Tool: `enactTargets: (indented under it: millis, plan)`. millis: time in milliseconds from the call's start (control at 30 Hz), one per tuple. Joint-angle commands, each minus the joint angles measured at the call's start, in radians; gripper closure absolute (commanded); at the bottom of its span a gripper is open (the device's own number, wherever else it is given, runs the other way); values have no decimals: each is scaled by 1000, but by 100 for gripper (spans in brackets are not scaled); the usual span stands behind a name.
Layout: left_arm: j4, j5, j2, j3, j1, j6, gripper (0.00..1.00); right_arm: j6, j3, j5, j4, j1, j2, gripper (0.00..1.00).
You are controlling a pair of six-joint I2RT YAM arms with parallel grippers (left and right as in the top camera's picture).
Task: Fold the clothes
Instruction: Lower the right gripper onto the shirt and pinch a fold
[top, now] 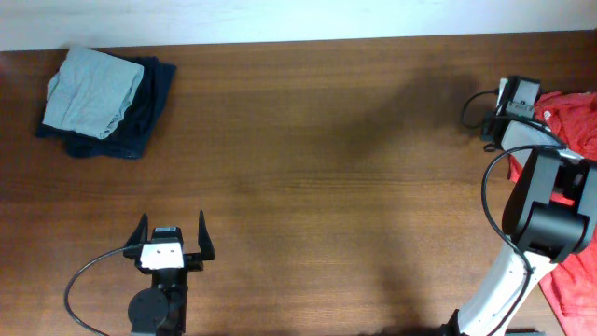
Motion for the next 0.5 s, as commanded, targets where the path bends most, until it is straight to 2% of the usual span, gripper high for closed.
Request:
enactTargets:
  millis: [0, 267, 400, 467]
  plan:
    - [-4, 10, -10, -2, -4, 16, 1, 5, 10, 24, 8, -8, 14, 50]
    - [-4, 10, -9, -2, -4, 16, 1, 5, 22, 24, 8, -8, -26, 64]
    - [-4, 10, -9, -2, -4, 16, 1, 5, 22, 29, 8, -8, -40, 83]
    - [-4, 10, -9, -2, -4, 16, 1, 5, 22, 47, 8, -8, -43, 89]
